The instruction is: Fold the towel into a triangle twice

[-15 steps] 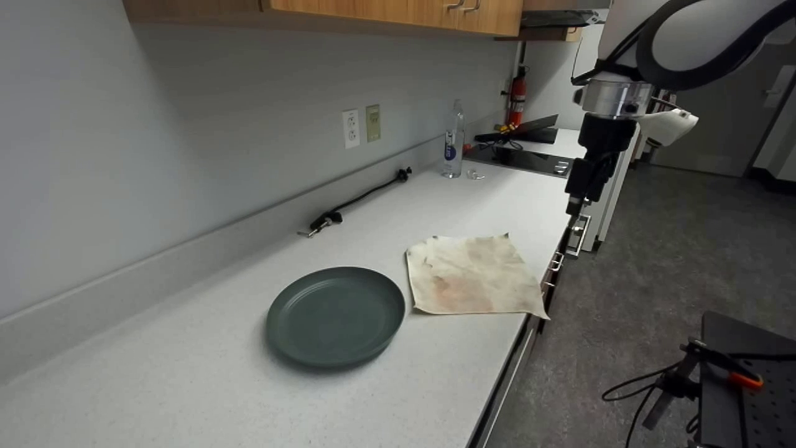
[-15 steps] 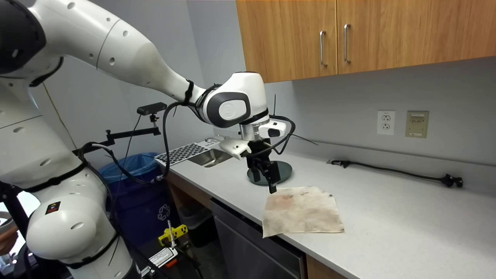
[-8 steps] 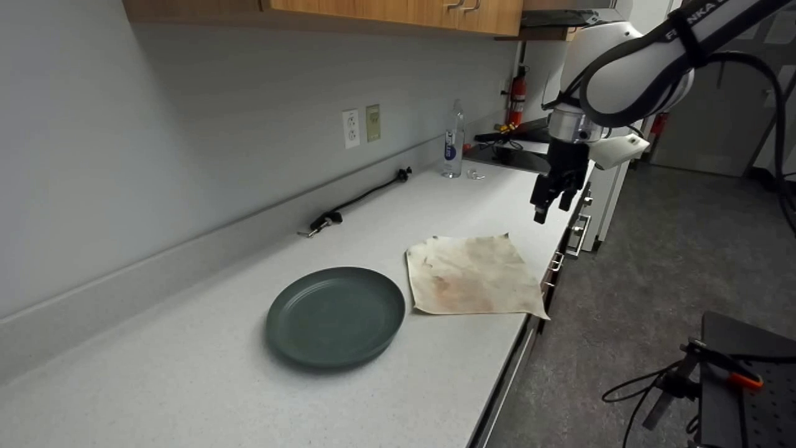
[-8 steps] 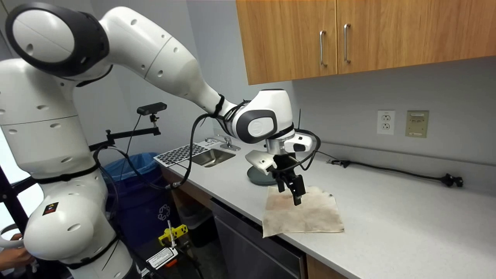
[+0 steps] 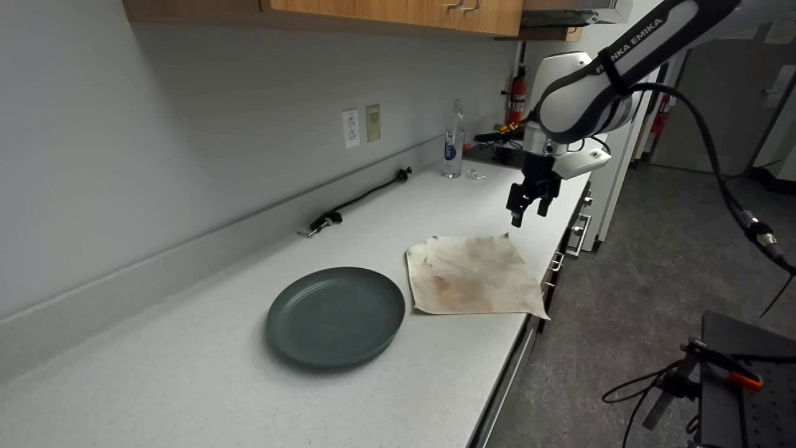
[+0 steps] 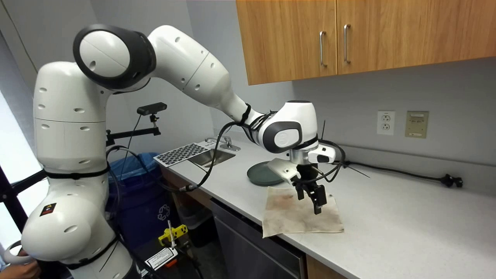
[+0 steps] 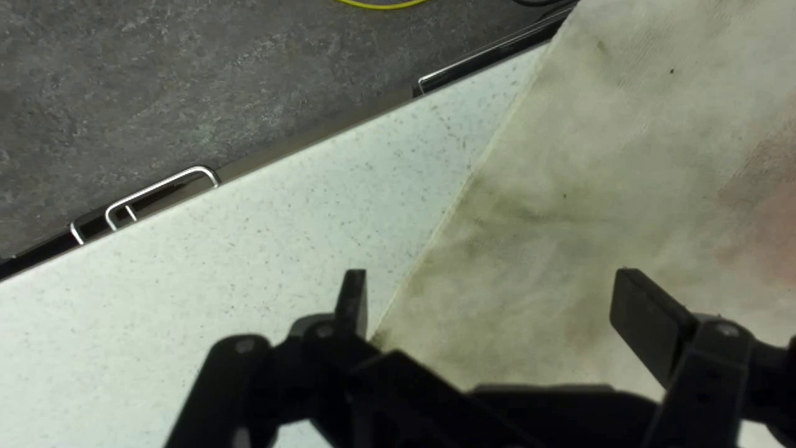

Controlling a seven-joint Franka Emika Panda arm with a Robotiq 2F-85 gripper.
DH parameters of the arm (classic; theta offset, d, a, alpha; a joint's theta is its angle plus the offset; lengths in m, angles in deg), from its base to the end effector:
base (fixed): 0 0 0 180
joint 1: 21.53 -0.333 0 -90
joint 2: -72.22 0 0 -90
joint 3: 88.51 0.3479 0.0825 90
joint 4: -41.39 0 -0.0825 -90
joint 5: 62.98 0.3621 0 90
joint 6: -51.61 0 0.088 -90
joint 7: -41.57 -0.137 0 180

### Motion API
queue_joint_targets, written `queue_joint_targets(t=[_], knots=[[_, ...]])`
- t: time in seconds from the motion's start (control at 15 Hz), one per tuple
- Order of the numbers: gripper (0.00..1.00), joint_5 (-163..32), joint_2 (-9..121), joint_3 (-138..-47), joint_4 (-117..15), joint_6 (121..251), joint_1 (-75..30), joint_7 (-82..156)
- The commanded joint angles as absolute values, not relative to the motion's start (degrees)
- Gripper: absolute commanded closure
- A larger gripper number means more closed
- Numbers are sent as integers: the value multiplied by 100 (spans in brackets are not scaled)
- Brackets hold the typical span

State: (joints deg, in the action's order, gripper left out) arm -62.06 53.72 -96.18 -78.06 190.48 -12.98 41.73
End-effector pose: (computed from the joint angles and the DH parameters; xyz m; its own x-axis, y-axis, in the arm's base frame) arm 0.5602 -0.1604 0.2891 0.9596 -0.2809 0.0191 -0.2814 -0.9591 0.0316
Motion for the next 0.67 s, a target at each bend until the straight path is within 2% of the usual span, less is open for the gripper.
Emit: queue_joint_targets(t=[0.0,0.07,0.6], knots=[[0,-6207,4804,-9660,-7253,18958,-1201,4162],[0,-6214,5108,-9630,-7596,19030,-1239,4166],[0,-6086,4727,-9597,-7351,19048,-1126,4288]])
